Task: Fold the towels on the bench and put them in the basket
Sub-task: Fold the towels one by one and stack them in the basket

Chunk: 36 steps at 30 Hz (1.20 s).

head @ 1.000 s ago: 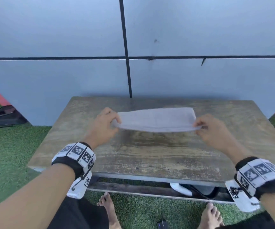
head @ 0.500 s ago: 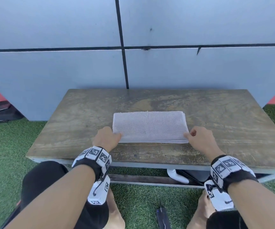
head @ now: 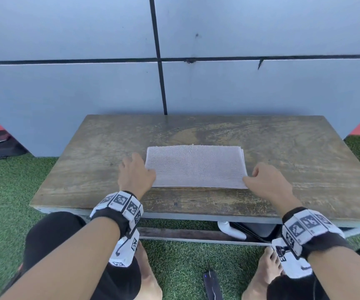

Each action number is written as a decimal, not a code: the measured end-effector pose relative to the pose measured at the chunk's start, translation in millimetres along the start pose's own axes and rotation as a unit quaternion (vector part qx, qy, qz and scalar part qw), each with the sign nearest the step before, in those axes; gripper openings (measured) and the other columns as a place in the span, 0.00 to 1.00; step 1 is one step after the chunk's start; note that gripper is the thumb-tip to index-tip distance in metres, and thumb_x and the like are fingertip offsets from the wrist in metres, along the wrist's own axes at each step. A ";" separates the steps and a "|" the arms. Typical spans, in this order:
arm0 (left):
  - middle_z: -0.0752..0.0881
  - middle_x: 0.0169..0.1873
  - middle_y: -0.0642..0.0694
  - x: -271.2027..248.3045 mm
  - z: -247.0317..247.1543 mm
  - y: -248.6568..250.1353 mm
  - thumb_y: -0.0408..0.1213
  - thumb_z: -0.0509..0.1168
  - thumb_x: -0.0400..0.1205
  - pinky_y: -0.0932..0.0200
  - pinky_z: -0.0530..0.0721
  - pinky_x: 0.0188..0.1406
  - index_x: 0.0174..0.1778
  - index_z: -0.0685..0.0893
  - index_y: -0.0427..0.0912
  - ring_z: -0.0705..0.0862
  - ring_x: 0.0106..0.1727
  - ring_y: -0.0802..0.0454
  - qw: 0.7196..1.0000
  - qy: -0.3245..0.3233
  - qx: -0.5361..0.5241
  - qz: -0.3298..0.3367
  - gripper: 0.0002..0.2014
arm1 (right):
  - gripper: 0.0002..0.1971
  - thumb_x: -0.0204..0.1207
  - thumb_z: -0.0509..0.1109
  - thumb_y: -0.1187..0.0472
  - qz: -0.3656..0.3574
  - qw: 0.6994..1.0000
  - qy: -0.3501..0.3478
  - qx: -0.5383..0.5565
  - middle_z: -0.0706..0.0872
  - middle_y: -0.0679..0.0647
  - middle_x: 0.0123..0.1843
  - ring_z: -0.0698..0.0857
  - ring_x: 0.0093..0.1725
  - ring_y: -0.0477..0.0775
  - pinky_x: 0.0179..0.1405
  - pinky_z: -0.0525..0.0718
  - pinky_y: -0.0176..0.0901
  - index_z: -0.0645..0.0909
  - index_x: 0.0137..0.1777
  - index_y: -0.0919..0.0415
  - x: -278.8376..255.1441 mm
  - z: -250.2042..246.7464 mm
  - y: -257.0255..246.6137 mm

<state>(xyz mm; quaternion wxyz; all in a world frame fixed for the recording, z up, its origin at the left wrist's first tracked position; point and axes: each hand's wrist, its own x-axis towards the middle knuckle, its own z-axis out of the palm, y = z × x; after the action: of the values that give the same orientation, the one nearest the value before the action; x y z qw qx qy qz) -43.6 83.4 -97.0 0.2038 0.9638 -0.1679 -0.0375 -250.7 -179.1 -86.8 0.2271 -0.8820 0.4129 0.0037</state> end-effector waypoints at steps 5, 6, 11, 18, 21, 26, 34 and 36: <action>0.69 0.76 0.40 4.6 25.4 49.7 0.40 0.62 0.86 0.50 0.73 0.73 0.75 0.72 0.40 0.69 0.76 0.45 0.976 0.004 -0.012 0.217 0.21 | 0.18 0.81 0.64 0.55 -0.206 0.972 0.105 -0.027 0.74 0.54 0.68 0.72 0.65 0.54 0.68 0.75 0.51 0.73 0.69 0.58 6.2 26.7 -51.8; 0.64 0.81 0.41 6.4 35.1 59.5 0.40 0.59 0.87 0.46 0.68 0.79 0.78 0.69 0.40 0.63 0.82 0.43 0.971 -0.025 -0.004 0.237 0.22 | 0.21 0.83 0.62 0.55 -0.238 0.968 0.077 -0.034 0.72 0.54 0.75 0.71 0.72 0.54 0.73 0.73 0.52 0.70 0.75 0.59 11.0 35.2 -62.9; 0.41 0.88 0.51 9.0 79.8 70.7 0.49 0.41 0.92 0.42 0.43 0.87 0.89 0.46 0.49 0.40 0.89 0.49 0.957 -0.126 0.084 0.247 0.28 | 0.29 0.90 0.44 0.49 -0.232 0.968 -0.050 -0.087 0.43 0.48 0.91 0.40 0.89 0.50 0.87 0.44 0.56 0.44 0.89 0.53 30.7 79.3 -79.5; 0.39 0.88 0.55 20.1 77.2 38.1 0.59 0.38 0.89 0.47 0.34 0.86 0.88 0.43 0.62 0.36 0.88 0.54 0.965 -0.110 0.095 0.217 0.29 | 0.32 0.86 0.38 0.36 -0.180 0.975 -0.053 -0.114 0.33 0.43 0.89 0.32 0.87 0.49 0.86 0.34 0.55 0.36 0.88 0.39 41.8 77.7 -55.9; 0.38 0.88 0.55 26.8 69.9 22.5 0.59 0.36 0.89 0.47 0.35 0.86 0.88 0.41 0.61 0.35 0.87 0.55 0.969 -0.109 0.104 0.195 0.29 | 0.32 0.86 0.39 0.36 -0.166 0.978 -0.041 -0.118 0.33 0.45 0.89 0.33 0.87 0.49 0.86 0.35 0.55 0.37 0.88 0.41 44.4 75.7 -48.5; 0.38 0.88 0.57 31.9 59.6 5.7 0.61 0.36 0.89 0.42 0.38 0.87 0.88 0.40 0.60 0.35 0.87 0.56 0.976 -0.125 0.100 0.146 0.30 | 0.33 0.87 0.38 0.36 -0.142 0.983 -0.034 -0.113 0.34 0.44 0.89 0.34 0.88 0.49 0.87 0.38 0.60 0.37 0.88 0.44 45.6 71.0 -37.6; 0.39 0.88 0.53 29.4 47.5 19.9 0.62 0.38 0.88 0.33 0.42 0.85 0.88 0.40 0.58 0.37 0.88 0.51 0.972 -0.163 0.131 0.107 0.32 | 0.18 0.87 0.51 0.48 -0.185 0.967 0.044 -0.168 0.76 0.57 0.63 0.75 0.61 0.57 0.63 0.76 0.51 0.72 0.66 0.58 20.3 48.4 -54.6; 0.50 0.88 0.48 27.9 40.3 26.9 0.63 0.41 0.87 0.31 0.49 0.82 0.88 0.48 0.55 0.47 0.88 0.45 0.971 -0.138 0.165 0.102 0.33 | 0.10 0.86 0.52 0.51 -0.225 0.965 0.026 -0.129 0.80 0.49 0.43 0.80 0.39 0.51 0.38 0.80 0.46 0.71 0.49 0.54 5.0 49.6 -62.0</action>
<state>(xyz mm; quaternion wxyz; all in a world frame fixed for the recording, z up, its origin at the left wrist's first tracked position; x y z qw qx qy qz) -31.3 35.6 -123.0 0.0198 0.9474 -0.2958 -0.1209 -193.2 -128.2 -107.6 0.0956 -0.9738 0.2054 -0.0170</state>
